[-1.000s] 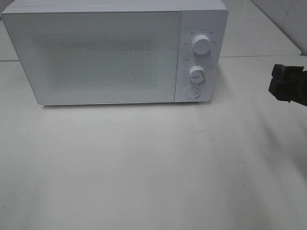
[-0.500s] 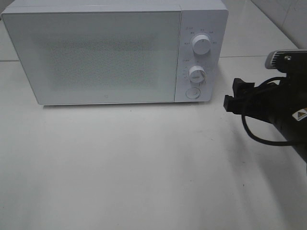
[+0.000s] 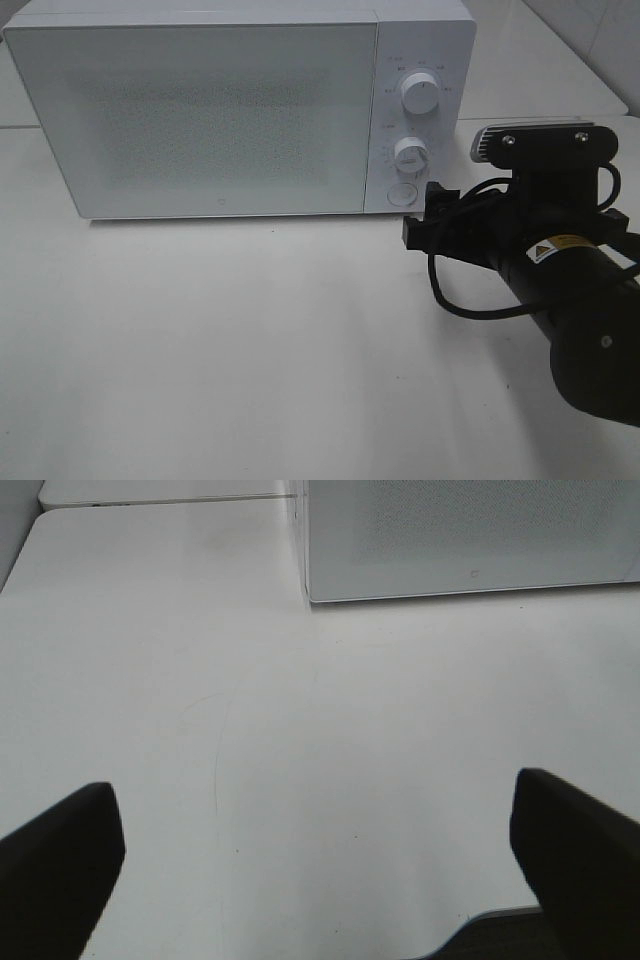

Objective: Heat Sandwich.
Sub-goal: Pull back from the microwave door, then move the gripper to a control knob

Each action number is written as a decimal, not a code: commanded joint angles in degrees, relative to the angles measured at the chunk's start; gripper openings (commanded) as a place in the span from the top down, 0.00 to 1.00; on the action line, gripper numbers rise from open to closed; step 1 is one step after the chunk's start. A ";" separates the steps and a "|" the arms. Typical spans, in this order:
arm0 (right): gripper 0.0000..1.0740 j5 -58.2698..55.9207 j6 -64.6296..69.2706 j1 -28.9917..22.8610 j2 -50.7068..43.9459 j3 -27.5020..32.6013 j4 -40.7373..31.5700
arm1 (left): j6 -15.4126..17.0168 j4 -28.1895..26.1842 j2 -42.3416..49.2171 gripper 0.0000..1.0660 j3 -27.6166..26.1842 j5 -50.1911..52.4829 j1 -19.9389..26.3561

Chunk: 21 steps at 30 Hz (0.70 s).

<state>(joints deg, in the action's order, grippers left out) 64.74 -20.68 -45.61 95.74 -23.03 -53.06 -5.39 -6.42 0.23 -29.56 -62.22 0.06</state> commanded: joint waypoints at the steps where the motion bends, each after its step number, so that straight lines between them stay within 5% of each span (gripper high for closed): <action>1: 0.29 0.23 -0.74 -0.86 0.29 -0.86 -0.86 | 0.34 -0.17 0.97 0.08 -0.06 0.57 -0.06; 21: 0.29 2.81 -0.29 0.17 1.89 -2.12 -1.15 | 0.34 -0.17 0.97 0.08 -0.06 0.57 -0.06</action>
<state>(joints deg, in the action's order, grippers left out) 66.12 -20.86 -45.89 97.12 -24.24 -54.49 -5.39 -6.42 0.23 -29.56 -62.22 0.06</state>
